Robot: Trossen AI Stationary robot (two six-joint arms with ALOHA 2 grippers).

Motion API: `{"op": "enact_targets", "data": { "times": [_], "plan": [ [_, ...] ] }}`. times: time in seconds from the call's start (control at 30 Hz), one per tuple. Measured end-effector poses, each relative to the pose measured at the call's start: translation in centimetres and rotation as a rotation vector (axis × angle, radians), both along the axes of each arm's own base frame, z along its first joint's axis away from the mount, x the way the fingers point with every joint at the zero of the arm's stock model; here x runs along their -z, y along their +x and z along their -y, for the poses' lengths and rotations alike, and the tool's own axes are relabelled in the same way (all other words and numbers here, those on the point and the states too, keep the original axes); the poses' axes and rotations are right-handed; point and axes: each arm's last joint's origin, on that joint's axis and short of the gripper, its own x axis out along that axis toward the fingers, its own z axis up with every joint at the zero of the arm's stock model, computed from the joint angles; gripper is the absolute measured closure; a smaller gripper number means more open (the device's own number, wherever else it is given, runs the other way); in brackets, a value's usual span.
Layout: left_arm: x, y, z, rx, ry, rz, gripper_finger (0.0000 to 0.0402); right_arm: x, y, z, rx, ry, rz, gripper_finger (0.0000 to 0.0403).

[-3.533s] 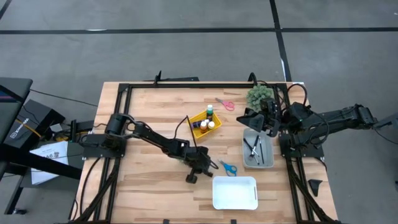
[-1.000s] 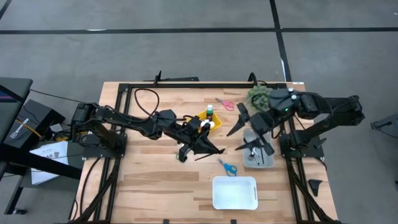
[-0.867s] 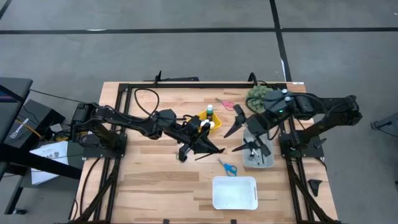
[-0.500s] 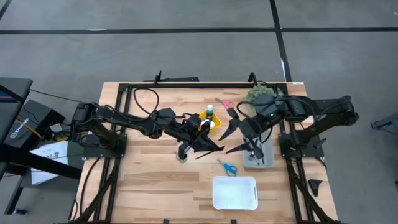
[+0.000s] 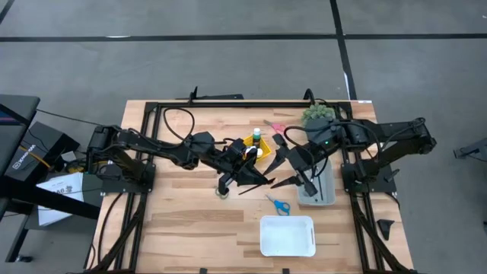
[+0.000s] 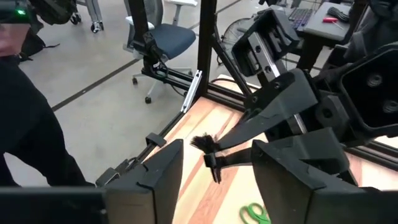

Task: Pick & Place Paint Supplies
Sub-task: Put the black eye groomer brush into the gray bin

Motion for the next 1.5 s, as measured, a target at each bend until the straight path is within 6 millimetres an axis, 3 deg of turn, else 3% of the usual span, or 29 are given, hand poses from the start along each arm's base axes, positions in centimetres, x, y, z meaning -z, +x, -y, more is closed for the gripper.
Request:
{"op": "enact_targets", "data": {
  "times": [0.17, 0.4, 0.7, 0.87, 1.17, 1.37, 1.5],
  "plan": [
    [0.0, 0.0, 0.0, 0.010, 0.003, -0.001, 0.0399, 0.0, 0.0, 0.0, 0.002, -0.001, 0.001, 0.0269],
    [0.0, 0.0, 0.0, 0.013, 0.003, -0.004, 0.0398, 0.0, 0.0, 0.0, 0.012, -0.007, -0.003, 0.0386],
    [1.0, 0.2, 0.0, 0.052, 0.018, -0.112, 0.0379, 0.4, -1.0, 0.5, 0.064, -0.002, -0.092, 0.0394],
    [2.3, 0.0, 0.6, 0.181, 0.047, -0.247, 0.0372, -0.2, -4.6, 1.6, 0.131, 0.028, -0.217, 0.0394],
    [3.9, -0.5, 0.8, 0.273, 0.055, -0.445, 0.0379, 1.1, -9.8, 2.5, 0.322, 0.125, -0.606, 0.0394],
    [4.2, -2.3, 0.8, 0.284, 0.136, -0.577, 0.0380, 2.9, -10.5, 3.4, 0.434, 0.103, -0.881, 0.0394],
    [3.9, -4.0, 0.6, 0.285, 0.177, -0.665, 0.0382, 4.3, -9.2, 4.7, 0.501, 0.113, -1.030, 0.0394]
  ]
}}
